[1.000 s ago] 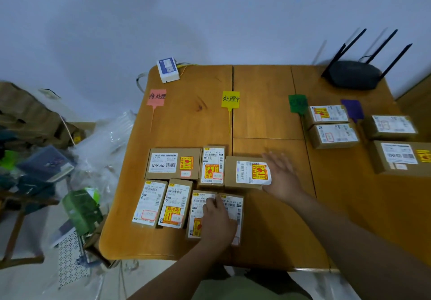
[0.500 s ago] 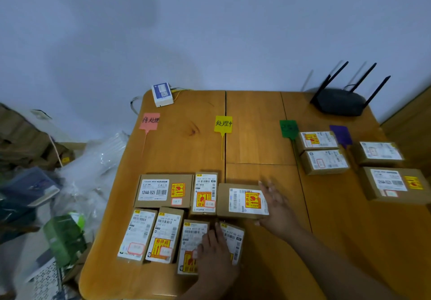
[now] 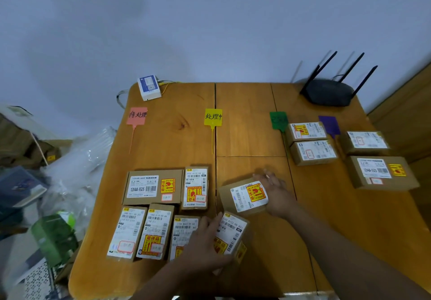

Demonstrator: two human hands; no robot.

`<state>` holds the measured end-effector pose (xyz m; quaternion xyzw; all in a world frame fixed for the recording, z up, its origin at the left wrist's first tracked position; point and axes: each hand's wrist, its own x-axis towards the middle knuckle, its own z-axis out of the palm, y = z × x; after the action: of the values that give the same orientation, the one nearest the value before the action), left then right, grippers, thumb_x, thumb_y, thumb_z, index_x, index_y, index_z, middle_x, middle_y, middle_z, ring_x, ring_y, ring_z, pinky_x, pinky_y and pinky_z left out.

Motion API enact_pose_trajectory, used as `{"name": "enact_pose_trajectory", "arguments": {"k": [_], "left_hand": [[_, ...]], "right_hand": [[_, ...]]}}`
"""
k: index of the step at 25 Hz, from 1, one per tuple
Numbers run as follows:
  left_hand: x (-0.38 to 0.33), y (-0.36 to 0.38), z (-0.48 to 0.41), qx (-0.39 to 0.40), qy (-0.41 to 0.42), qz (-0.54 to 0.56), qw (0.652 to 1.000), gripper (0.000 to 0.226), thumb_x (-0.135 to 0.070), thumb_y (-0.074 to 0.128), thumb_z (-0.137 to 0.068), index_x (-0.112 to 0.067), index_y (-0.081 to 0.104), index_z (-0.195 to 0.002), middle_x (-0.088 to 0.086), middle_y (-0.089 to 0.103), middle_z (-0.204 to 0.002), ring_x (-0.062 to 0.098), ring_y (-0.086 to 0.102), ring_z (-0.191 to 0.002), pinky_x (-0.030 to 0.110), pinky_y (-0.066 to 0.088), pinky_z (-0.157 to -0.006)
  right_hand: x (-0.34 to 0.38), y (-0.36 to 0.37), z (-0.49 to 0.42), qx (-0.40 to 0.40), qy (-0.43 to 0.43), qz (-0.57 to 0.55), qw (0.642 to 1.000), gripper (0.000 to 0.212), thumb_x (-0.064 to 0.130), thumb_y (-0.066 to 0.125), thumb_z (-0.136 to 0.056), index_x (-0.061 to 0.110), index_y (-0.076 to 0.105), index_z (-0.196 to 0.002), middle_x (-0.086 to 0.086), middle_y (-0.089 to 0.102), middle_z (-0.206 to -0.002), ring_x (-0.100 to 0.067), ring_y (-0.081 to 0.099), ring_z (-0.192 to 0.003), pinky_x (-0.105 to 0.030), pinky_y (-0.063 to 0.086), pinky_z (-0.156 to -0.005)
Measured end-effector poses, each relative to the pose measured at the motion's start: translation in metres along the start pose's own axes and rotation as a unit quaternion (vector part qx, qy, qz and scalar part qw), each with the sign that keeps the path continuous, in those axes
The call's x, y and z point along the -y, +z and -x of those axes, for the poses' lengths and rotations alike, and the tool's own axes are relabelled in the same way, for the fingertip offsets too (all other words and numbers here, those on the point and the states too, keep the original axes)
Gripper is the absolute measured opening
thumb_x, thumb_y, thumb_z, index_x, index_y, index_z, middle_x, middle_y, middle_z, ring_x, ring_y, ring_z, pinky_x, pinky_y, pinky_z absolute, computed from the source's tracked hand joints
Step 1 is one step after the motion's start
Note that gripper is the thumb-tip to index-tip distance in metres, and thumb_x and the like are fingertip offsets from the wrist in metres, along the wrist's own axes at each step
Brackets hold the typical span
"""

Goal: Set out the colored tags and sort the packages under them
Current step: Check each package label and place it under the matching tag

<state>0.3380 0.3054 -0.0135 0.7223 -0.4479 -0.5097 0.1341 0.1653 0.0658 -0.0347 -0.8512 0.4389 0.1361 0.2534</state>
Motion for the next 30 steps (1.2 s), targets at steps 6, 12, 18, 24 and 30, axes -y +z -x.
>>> {"name": "enact_pose_trajectory", "arguments": {"k": [6, 12, 18, 24, 30], "left_hand": [[-0.008, -0.052, -0.001, -0.032, 0.067, 0.235, 0.969, 0.096, -0.033, 0.078, -0.075, -0.044, 0.028, -0.157, -0.008, 0.038, -0.136, 0.016, 0.053, -0.123, 0.022, 0.063, -0.082], [-0.019, -0.050, -0.047, -0.174, 0.018, 0.145, 0.974, 0.103, -0.030, 0.083, -0.081, -0.027, 0.021, -0.164, -0.005, 0.039, -0.129, 0.009, 0.057, -0.114, 0.018, 0.059, -0.076], [-0.032, -0.009, -0.083, -0.224, -0.051, 0.077, 0.970, 0.124, -0.048, 0.086, -0.073, -0.014, 0.010, -0.165, 0.007, 0.022, -0.155, 0.030, 0.041, -0.140, 0.038, 0.051, -0.100], [-0.029, 0.004, -0.077, -0.231, -0.038, 0.195, 0.953, 0.094, -0.039, 0.094, -0.069, -0.029, 0.042, -0.147, 0.001, 0.059, -0.138, 0.029, 0.057, -0.133, 0.051, 0.052, -0.107], [-0.058, -0.066, -0.038, -0.166, 0.062, 0.463, 0.868, 0.087, -0.041, 0.093, -0.073, -0.062, 0.046, -0.143, -0.017, 0.068, -0.139, 0.023, 0.067, -0.127, 0.048, 0.056, -0.103]], "right_hand": [[-0.024, 0.002, 0.009, 0.046, -0.071, 0.067, 0.994, 0.093, 0.041, 0.076, -0.087, 0.055, 0.018, -0.159, 0.007, -0.009, -0.177, -0.030, -0.002, -0.163, -0.061, 0.020, -0.126], [-0.032, 0.022, 0.040, -0.139, 0.055, -0.115, 0.982, 0.090, 0.047, 0.072, -0.091, 0.037, 0.021, -0.165, 0.001, 0.020, -0.173, -0.030, 0.013, -0.161, -0.060, 0.023, -0.126], [-0.003, 0.060, 0.069, -0.076, 0.292, -0.589, 0.750, 0.054, 0.039, 0.054, -0.107, 0.016, 0.044, -0.155, -0.015, 0.060, -0.148, -0.034, 0.061, -0.128, -0.051, 0.051, -0.104], [0.004, 0.055, 0.081, -0.018, 0.193, -0.648, 0.736, 0.074, 0.027, 0.075, -0.096, 0.044, 0.035, -0.155, -0.007, 0.067, -0.139, -0.023, 0.076, -0.104, -0.031, 0.064, -0.063], [0.007, -0.048, 0.094, 0.043, 0.051, -0.574, 0.816, 0.104, 0.028, 0.089, -0.076, 0.072, 0.027, -0.148, 0.011, 0.064, -0.140, -0.022, 0.071, -0.119, -0.046, 0.064, -0.083]]}}
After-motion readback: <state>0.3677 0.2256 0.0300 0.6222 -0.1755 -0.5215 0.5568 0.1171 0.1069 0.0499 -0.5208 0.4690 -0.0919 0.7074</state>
